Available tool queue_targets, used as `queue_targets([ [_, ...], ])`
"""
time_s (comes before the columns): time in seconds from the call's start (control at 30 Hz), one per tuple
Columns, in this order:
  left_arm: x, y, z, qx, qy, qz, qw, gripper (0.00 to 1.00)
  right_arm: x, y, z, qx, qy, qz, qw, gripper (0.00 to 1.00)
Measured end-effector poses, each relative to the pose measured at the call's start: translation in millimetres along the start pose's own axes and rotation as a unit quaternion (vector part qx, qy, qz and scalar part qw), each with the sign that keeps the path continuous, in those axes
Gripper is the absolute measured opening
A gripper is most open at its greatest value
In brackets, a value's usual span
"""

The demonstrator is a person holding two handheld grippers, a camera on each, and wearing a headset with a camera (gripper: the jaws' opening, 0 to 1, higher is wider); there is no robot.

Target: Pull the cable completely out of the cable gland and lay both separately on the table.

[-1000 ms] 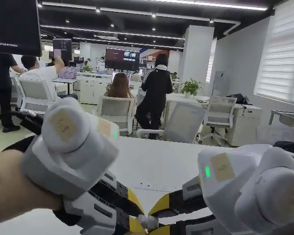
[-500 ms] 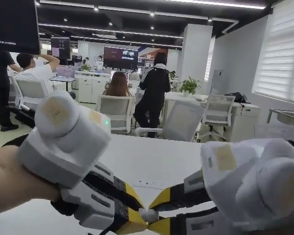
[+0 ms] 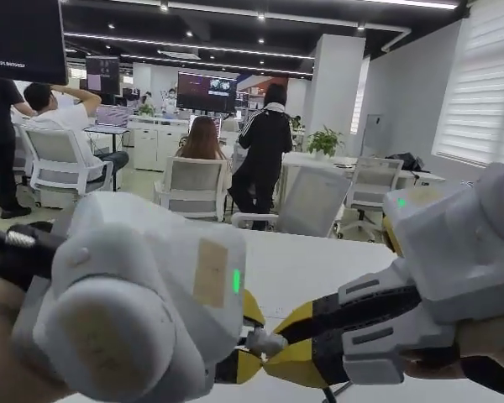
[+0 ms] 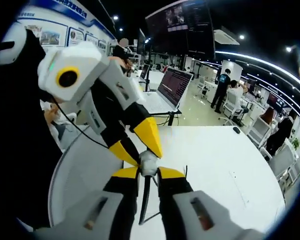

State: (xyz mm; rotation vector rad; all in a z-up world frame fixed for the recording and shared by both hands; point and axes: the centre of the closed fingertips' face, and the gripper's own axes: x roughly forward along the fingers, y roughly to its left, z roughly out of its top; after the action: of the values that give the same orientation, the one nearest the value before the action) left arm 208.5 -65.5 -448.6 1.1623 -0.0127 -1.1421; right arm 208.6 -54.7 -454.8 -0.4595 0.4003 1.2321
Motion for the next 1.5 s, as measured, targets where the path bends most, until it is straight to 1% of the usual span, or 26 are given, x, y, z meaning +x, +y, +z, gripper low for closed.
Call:
queue_targets([
  [0.1, 1.7, 0.2, -2.6, -0.021, -0.001, -0.008, 0.9997, 0.17, 0.9, 1.4, -1.5, -0.033, 0.011, -0.009, 0.9993, 0.13],
  [0.2, 4.2, 0.8, -7.7, -0.063, -0.007, -0.018, 0.9978, 0.17, 4.3, -1.5, -3.2, -0.099, 0.034, -0.046, 0.9934, 0.12],
  [0.27, 5.1, -1.0, -6.9, -0.108, -0.018, -0.036, 0.9934, 0.17, 5.2, -1.2, -4.2, -0.151, 0.052, -0.062, 0.9852, 0.12],
  [0.3, 4.8, -0.7, -9.0, -0.115, -0.020, -0.045, 0.9921, 0.17, 5.6, 0.2, -4.3, -0.192, 0.065, -0.074, 0.9764, 0.12],
  [0.37, 5.1, -6.2, -8.9, -0.161, -0.027, -0.071, 0.9840, 0.17, 7.1, 4.1, -8.7, -0.208, 0.086, -0.078, 0.9711, 0.12],
  [0.4, 5.7, -6.6, -9.1, -0.159, -0.031, -0.075, 0.9840, 0.17, 7.5, 4.2, -9.6, -0.221, 0.091, -0.080, 0.9677, 0.12],
  [0.47, 5.7, -8.4, -9.7, -0.195, -0.035, -0.092, 0.9759, 0.17, 8.2, 5.8, -11.8, -0.240, 0.097, -0.081, 0.9626, 0.12],
  [0.53, 6.3, -6.8, -9.9, -0.226, -0.047, -0.100, 0.9678, 0.17, 7.3, 3.8, -11.2, -0.272, 0.103, -0.090, 0.9525, 0.12],
  [0.57, 6.8, -6.2, -9.5, -0.252, -0.057, -0.108, 0.9600, 0.16, 6.7, 3.4, -11.4, -0.283, 0.106, -0.094, 0.9486, 0.12],
  [0.6, 7.1, -5.5, -9.7, -0.268, -0.062, -0.111, 0.9550, 0.16, 6.8, 2.0, -12.1, -0.290, 0.108, -0.099, 0.9458, 0.12],
  [0.63, 7.4, -5.2, -10.1, -0.290, -0.070, -0.119, 0.9471, 0.16, 6.9, 1.4, -12.6, -0.300, 0.111, -0.101, 0.9421, 0.12],
  [0.67, 7.9, -4.5, -10.4, -0.302, -0.075, -0.122, 0.9423, 0.16, 7.1, 0.3, -13.3, -0.308, 0.114, -0.105, 0.9387, 0.12],
  [0.77, 9.7, -5.6, -11.7, -0.350, -0.088, -0.137, 0.9226, 0.16, 8.3, -0.9, -16.0, -0.312, 0.121, -0.105, 0.9366, 0.12],
  [0.83, 9.0, -5.0, -11.9, -0.371, -0.094, -0.140, 0.9131, 0.16, 8.0, -2.5, -15.9, -0.304, 0.120, -0.107, 0.9391, 0.13],
  [0.87, 6.7, -2.2, -12.1, -0.373, -0.095, -0.138, 0.9125, 0.16, 7.2, -3.0, -14.0, -0.294, 0.115, -0.110, 0.9426, 0.13],
  [0.9, 3.7, -0.2, -9.9, -0.369, -0.099, -0.133, 0.9145, 0.16, 4.9, -4.0, -9.5, -0.273, 0.101, -0.119, 0.9492, 0.13],
  [0.97, -0.3, 6.2, -6.1, -0.355, -0.103, -0.112, 0.9224, 0.16, -1.2, -6.0, -1.9, -0.248, 0.078, -0.129, 0.9570, 0.19],
  [1.0, -2.4, 10.2, -9.4, -0.331, -0.087, -0.089, 0.9353, 0.16, -4.0, -7.9, 0.6, -0.234, 0.068, -0.135, 0.9602, 0.22],
  [1.03, -3.6, 13.1, -11.3, -0.308, -0.078, -0.071, 0.9456, 0.16, -8.2, -9.6, 0.5, -0.214, 0.062, -0.138, 0.9650, 0.22],
  [1.1, -5.4, 17.4, -13.1, -0.249, -0.060, -0.034, 0.9661, 0.17, -13.2, -14.0, 0.9, -0.191, 0.053, -0.149, 0.9687, 0.16],
  [1.13, -6.2, 16.0, -9.5, -0.241, -0.060, -0.025, 0.9682, 0.17, -14.3, -15.4, 0.8, -0.177, 0.047, -0.152, 0.9712, 0.15],
  [1.2, -6.7, 11.3, -2.8, -0.252, -0.069, -0.029, 0.9649, 0.17, -16.0, -19.2, -0.3, -0.157, 0.039, -0.163, 0.9733, 0.17],
  [1.27, -6.0, 9.3, 2.4, -0.246, -0.075, -0.022, 0.9661, 0.17, -14.5, -18.6, -4.4, -0.146, 0.043, -0.163, 0.9748, 0.15],
  [1.37, -2.5, 5.2, 2.1, -0.222, -0.063, -0.010, 0.9730, 0.17, -11.0, -13.3, -10.0, -0.138, 0.045, -0.156, 0.9770, 0.04],
  [1.47, -0.1, 1.1, -0.1, -0.213, -0.056, -0.009, 0.9755, 0.17, -11.7, -12.0, -16.7, -0.131, 0.047, -0.163, 0.9768, 0.03],
  [1.5, 0.5, 1.7, -8.4, -0.187, -0.037, -0.001, 0.9816, 0.17, -12.9, -12.8, -19.7, -0.128, 0.051, -0.166, 0.9764, 0.03],
])
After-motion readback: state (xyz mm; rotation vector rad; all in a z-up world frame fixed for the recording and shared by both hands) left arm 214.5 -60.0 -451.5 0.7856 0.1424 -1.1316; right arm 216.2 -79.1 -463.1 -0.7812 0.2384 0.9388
